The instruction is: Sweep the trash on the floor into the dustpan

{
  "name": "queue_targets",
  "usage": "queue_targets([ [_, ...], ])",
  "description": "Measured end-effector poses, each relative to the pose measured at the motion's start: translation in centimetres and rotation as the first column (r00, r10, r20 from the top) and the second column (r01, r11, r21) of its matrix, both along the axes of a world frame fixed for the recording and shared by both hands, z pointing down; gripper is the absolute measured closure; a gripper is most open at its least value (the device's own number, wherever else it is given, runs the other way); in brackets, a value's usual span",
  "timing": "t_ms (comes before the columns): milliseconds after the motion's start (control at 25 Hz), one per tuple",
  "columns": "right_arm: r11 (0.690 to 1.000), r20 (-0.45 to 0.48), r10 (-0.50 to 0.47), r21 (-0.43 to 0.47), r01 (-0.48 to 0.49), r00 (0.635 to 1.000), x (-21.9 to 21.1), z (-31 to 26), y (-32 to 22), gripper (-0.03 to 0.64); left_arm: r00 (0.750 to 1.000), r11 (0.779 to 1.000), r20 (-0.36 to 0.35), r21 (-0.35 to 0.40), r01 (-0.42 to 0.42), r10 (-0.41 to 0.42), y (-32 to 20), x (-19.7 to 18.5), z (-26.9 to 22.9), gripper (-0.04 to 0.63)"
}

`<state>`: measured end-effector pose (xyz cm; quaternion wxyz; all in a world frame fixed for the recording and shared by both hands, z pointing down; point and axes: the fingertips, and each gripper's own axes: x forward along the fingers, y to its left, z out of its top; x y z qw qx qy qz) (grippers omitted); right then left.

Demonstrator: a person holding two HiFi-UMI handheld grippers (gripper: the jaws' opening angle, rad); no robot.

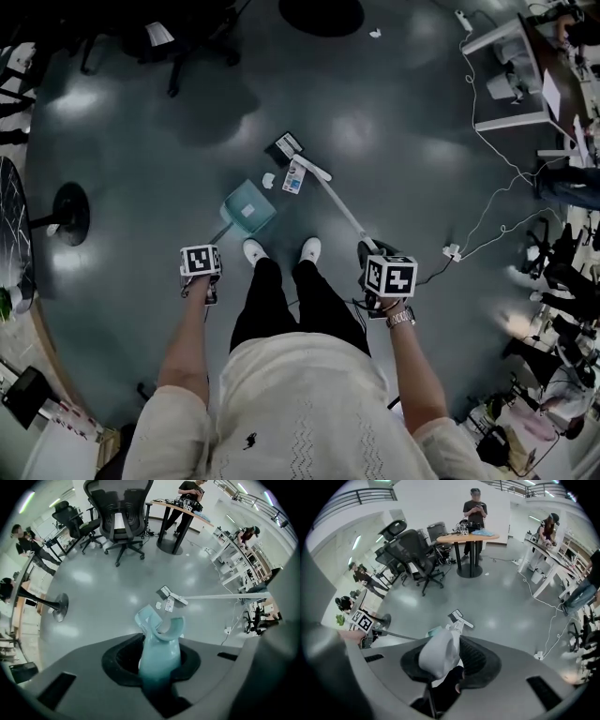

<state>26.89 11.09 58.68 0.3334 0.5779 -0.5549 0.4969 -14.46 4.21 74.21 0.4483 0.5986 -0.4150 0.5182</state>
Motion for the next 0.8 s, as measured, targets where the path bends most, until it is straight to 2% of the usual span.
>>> queue_targets([
  [200, 0.998, 0.043, -0.051, -0.028, 0.053, 0.998, -4.7, -0.7, 1.3, 0.5, 0.999, 1.0, -0.048, 0.0, 0.023, -0.023, -1.0, 0.9, 0.8, 0.502],
  [480, 0.997, 0.183, 0.017, -0.071, -0.004, 0.983, -10.7, -1.6, 3.0, 0.5, 0.997, 1.0, -0.074, 0.002, -0.002, 0.002, -1.5, 1.7, 1.1, 0.502],
  [600, 0.99, 0.234, 0.121, -0.103, -0.099, 0.965, -10.8, -2.2, 3.0, 0.5, 0.997, 1.0, -0.078, 0.0, 0.013, -0.013, -1.2, 1.0, 1.2, 0.502],
  [720, 0.964, 0.287, 0.261, -0.131, -0.232, 0.922, -9.3, -3.0, 1.6, 0.5, 0.996, 0.999, -0.083, 0.004, 0.038, -0.037, -0.7, -0.8, 1.2, 0.502],
  [800, 0.956, 0.29, 0.293, -0.113, -0.272, 0.911, -7.7, -3.9, -0.6, 0.5, 0.995, 0.998, -0.084, 0.003, 0.061, -0.061, -0.1, -2.1, 1.0, 0.502],
])
